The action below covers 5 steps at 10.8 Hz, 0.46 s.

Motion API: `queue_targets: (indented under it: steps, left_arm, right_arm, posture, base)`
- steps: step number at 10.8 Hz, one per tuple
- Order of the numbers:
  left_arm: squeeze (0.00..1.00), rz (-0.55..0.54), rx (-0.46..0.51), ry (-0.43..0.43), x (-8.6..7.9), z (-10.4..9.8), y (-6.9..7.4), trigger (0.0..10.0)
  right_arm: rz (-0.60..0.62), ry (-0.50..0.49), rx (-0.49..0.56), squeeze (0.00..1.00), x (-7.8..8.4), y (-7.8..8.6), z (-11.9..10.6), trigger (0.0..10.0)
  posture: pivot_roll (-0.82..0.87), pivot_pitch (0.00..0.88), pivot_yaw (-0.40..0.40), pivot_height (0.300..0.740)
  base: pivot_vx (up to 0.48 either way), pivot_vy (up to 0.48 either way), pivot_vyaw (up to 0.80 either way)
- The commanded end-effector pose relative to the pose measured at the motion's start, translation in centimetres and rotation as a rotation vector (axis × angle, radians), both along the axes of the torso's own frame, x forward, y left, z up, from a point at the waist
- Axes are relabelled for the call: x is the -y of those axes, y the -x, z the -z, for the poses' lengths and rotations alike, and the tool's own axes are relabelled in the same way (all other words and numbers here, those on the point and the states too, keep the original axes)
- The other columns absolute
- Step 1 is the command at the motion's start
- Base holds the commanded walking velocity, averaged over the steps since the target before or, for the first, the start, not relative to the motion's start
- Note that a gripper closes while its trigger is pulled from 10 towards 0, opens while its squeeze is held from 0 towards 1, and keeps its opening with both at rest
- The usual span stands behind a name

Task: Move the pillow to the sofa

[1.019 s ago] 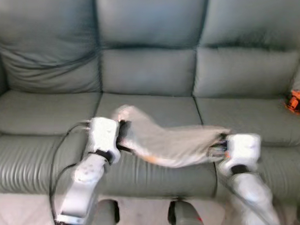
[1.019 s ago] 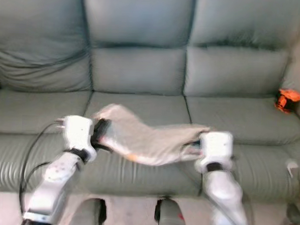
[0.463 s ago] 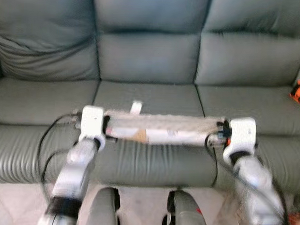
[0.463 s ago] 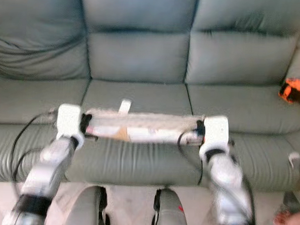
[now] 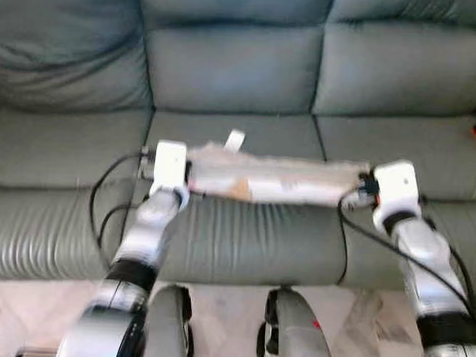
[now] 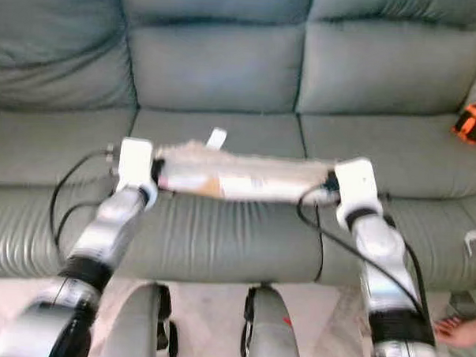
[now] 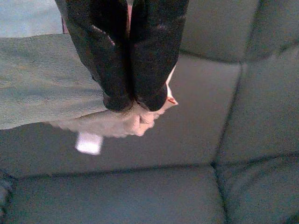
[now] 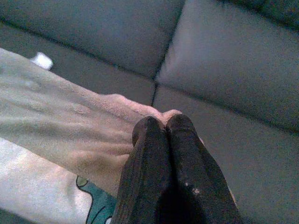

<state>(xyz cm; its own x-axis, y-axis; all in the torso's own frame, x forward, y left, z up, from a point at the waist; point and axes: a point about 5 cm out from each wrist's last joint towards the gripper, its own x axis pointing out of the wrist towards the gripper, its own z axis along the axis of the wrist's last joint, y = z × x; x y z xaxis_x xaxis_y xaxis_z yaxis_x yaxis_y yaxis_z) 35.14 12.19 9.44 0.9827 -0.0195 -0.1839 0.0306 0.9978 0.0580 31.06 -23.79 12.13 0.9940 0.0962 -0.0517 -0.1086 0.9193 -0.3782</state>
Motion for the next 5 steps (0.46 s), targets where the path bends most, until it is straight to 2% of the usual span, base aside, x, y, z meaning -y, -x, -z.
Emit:
queue_targets:
  steps: [1,2,3,5]
  left_arm:
    - [0.00,-0.197,-0.021,-0.047,-3.7,1.0,0.1,10.0]
    - [0.00,-0.282,-0.057,-0.076,-5.0,1.4,0.0,10.0]
    - [0.00,-0.348,-0.086,-0.050,-6.0,1.6,0.0,10.0]
    - [0.00,-0.347,-0.076,-0.083,-6.9,1.8,0.5,10.0]
  right_arm:
    - [0.048,0.025,0.013,0.00,1.4,0.1,0.1,10.0]
    - [0.002,0.008,0.030,0.00,-0.1,-0.4,0.0,10.0]
    - [-0.048,0.002,0.049,0.00,-1.6,-0.6,-0.2,10.0]
    - [-0.097,-0.073,-0.013,0.00,-3.5,0.5,0.9,10.0]
  posture:
    - [-0.04,0.246,0.016,0.647]
    - [-0.06,0.258,0.012,0.647]
    - [-0.06,0.260,0.003,0.647]
    - [-0.05,0.258,-0.010,0.647]
  base:
    - [0.000,0.000,0.00]
    - [0.000,0.000,0.00]
    - [0.000,0.000,0.00]
    - [0.000,0.000,0.00]
